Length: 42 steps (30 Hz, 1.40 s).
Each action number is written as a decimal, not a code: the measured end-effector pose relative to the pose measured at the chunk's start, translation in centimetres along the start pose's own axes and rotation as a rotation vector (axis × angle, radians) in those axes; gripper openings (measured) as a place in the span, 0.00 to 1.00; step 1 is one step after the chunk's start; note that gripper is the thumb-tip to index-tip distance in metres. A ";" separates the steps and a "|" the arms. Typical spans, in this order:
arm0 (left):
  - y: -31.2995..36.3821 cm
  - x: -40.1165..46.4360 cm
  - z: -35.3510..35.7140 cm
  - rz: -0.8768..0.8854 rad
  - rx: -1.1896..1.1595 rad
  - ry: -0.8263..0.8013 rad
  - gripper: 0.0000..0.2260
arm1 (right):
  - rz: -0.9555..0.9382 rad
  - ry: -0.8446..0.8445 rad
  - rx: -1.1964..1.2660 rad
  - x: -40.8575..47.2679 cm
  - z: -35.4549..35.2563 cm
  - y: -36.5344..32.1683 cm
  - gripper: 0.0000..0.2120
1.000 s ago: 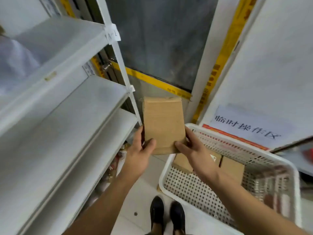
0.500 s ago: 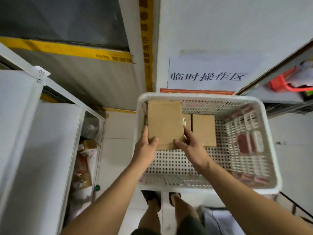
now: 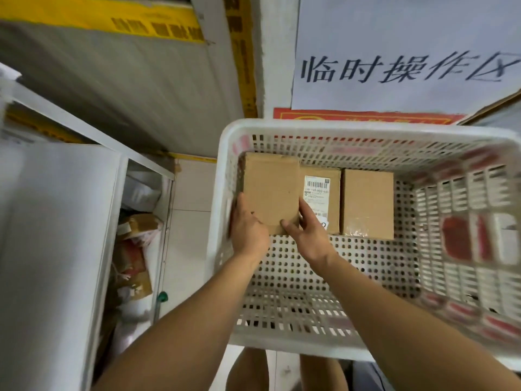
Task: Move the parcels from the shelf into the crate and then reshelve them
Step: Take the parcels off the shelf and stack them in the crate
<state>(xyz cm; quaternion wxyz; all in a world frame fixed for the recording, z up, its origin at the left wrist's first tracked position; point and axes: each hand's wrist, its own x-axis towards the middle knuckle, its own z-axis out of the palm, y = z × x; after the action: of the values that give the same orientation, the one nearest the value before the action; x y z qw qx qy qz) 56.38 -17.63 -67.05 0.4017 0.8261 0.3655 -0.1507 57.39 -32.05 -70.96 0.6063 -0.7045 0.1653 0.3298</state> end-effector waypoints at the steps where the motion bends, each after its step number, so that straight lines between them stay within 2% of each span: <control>1: 0.0 0.1 0.1 0.007 -0.015 0.011 0.28 | 0.002 0.003 -0.008 0.1 0.2 0.0 0.37; 4: 0.1 -0.1 0.1 0.009 -0.053 0.014 0.29 | 0.000 0.022 -0.083 0.0 0.4 -0.5 0.37; 9: 1.3 -1.7 -2.1 0.041 0.026 0.028 0.25 | -0.029 0.004 -0.289 -2.3 0.0 -4.2 0.35; 14: 3.3 -6.5 -8.3 0.170 0.003 -0.031 0.19 | -0.163 -0.103 -0.430 -8.3 -0.3 -10.9 0.27; 17: 4.3 -10.4 -13.6 0.252 -0.004 0.013 0.17 | -0.261 -0.147 -0.562 -12.3 0.0 -15.9 0.22; 21: 4.3 -16.2 -21.9 0.241 0.032 0.188 0.19 | -0.458 -0.211 -0.748 -17.9 2.2 -22.3 0.18; 26: 2.3 -24.1 -32.1 0.125 -0.048 0.538 0.18 | -0.701 -0.388 -0.918 -24.8 8.7 -29.4 0.19; 33: -3.2 -37.0 -44.6 0.003 -0.113 0.940 0.22 | -1.082 -0.674 -0.920 -35.5 22.0 -35.4 0.19; 38: -6.7 -44.1 -51.2 -0.063 -0.114 1.153 0.23 | -1.250 -0.870 -0.922 -43.2 31.0 -37.9 0.22; 42: -8.9 -46.9 -56.5 -0.066 -0.113 1.275 0.24 | -1.346 -0.932 -0.884 -48.4 37.2 -39.2 0.24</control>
<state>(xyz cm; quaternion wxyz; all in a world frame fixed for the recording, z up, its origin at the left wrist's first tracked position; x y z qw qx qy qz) 15.13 7.08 -10.84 0.1434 0.7193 0.5654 0.3774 37.14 3.90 -11.35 0.3518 -0.6154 -0.6789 0.1914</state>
